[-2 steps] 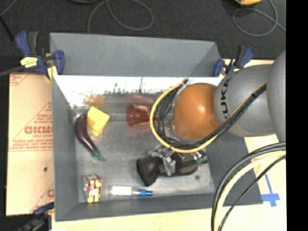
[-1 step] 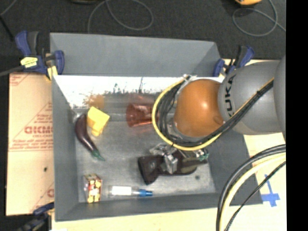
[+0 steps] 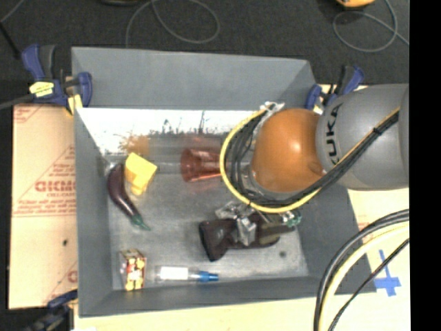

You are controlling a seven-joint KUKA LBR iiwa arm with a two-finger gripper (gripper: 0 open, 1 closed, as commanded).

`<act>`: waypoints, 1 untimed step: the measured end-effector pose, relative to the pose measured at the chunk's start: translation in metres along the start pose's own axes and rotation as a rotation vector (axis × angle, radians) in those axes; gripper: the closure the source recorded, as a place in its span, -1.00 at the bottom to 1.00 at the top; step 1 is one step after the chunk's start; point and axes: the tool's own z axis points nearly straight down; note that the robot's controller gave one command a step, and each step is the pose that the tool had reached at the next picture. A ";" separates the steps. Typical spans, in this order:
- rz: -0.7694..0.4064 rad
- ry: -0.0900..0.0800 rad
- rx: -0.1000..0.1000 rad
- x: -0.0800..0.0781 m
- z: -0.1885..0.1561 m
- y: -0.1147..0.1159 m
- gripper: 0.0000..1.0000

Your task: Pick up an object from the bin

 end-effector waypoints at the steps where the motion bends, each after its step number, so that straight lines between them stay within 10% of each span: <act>1: 0.001 0.004 -0.003 0.001 -0.011 0.000 1.00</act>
Offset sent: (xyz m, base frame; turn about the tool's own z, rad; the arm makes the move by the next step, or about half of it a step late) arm -0.0001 0.0002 0.0448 0.0000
